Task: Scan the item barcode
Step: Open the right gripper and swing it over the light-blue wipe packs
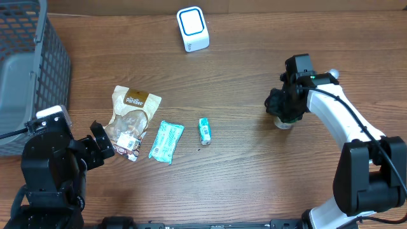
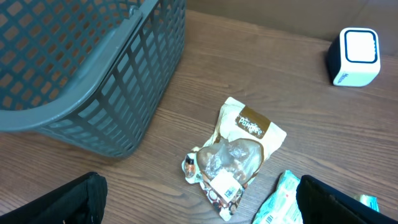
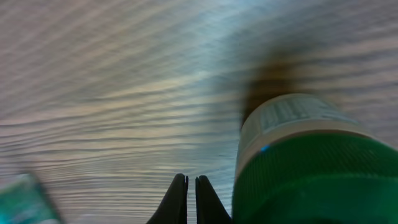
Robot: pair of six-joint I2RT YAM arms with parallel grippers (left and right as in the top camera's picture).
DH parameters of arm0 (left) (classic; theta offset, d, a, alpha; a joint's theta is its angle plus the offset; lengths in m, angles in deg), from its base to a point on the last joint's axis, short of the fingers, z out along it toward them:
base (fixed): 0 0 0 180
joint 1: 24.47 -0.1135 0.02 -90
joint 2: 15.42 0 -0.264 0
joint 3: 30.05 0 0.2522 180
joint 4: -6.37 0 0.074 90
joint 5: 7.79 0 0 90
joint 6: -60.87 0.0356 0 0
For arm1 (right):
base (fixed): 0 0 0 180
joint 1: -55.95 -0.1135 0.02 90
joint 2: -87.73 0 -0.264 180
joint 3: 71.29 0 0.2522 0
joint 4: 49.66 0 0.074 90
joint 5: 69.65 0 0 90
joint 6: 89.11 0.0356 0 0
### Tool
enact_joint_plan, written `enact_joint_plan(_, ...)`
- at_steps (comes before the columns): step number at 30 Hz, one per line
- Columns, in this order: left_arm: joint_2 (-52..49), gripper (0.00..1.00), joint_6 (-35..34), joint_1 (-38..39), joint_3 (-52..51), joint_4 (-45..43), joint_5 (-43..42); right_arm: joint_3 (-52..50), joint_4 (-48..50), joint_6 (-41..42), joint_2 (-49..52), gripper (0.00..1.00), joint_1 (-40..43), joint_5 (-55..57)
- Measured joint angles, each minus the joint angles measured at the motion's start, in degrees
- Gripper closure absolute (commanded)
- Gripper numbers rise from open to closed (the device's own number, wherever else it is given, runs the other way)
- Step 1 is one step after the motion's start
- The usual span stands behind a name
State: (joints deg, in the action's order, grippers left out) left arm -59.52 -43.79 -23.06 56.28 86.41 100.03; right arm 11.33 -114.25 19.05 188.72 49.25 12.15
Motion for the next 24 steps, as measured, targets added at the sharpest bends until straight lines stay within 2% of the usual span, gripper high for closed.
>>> enact_joint_plan(13, 0.00, 0.01, 0.00, 0.00, 0.00, 0.00, 0.00, 0.24, -7.17, 1.36, 0.00, 0.96, -0.09, 17.33)
enact_joint_plan(18, 0.00, 0.01, 0.00, 0.00, 0.00, 0.00, 0.00, 0.94, -7.65, 2.36, -0.15, 0.96, -1.16, 9.99)
enact_joint_plan(22, 0.00, 0.00, 0.00, 0.00, 0.00, 0.00, 0.02, 1.18, -6.36, 2.16, -2.19, 0.95, -6.47, 3.65)
enact_joint_plan(24, 0.00, 0.00, 0.00, 0.00, 0.00, 0.00, 0.02, 1.29, -5.20, 2.54, -3.69, 0.90, -10.49, 1.44)
